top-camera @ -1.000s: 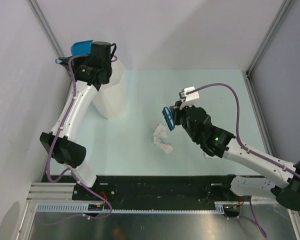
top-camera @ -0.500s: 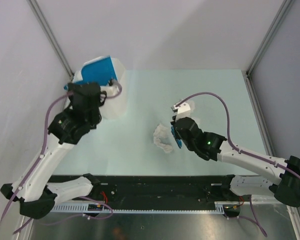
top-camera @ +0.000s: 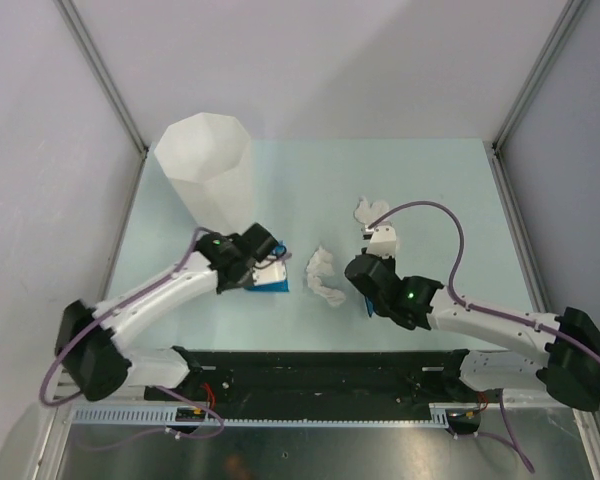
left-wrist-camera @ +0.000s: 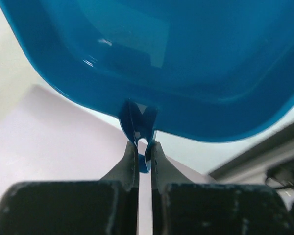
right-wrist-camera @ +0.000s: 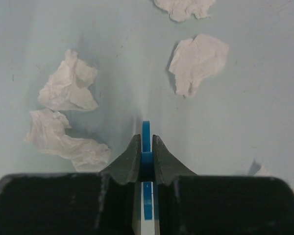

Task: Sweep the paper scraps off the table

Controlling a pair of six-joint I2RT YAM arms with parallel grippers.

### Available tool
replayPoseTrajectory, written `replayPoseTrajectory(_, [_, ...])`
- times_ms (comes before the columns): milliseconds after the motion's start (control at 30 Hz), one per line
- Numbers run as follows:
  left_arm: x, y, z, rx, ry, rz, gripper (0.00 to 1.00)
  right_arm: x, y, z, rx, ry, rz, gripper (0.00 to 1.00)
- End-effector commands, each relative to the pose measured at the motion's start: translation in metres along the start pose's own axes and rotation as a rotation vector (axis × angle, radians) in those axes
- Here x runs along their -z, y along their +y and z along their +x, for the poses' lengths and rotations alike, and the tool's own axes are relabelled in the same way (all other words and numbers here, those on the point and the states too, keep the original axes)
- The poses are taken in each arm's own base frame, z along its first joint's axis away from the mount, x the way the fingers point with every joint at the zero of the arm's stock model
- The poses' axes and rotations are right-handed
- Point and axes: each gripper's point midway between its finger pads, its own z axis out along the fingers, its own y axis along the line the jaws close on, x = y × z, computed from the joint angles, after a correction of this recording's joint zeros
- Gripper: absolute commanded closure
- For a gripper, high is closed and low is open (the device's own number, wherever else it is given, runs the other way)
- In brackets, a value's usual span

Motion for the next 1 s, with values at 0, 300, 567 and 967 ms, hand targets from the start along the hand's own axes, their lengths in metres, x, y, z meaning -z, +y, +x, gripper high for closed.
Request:
replayPoseTrajectory(0, [-0.043,-0.076,0.007,-0.009,0.106,0.261,1.00,-0.007,0.012,0.004,-0.074,-0.017,-0.004,1.00])
replayPoseTrajectory(300, [-0.091,-0.101,-0.009,-0.085,0.171,0.357,1.00,-0.022,0.077,0.004,-0.203,0.011,-0.222,1.00])
replayPoseTrajectory(567, [-0.103,-0.110,-0.030,-0.102,0.146,0.437,1.00,-0.009,0.161,-0.042,-0.402,-0.034,-0.619,1.00])
replayPoseTrajectory(967, [-0.105,-0.105,-0.045,-0.009,0.067,0.427,1.00,0.001,0.104,-0.073,-0.327,-0.102,-0.435,1.00])
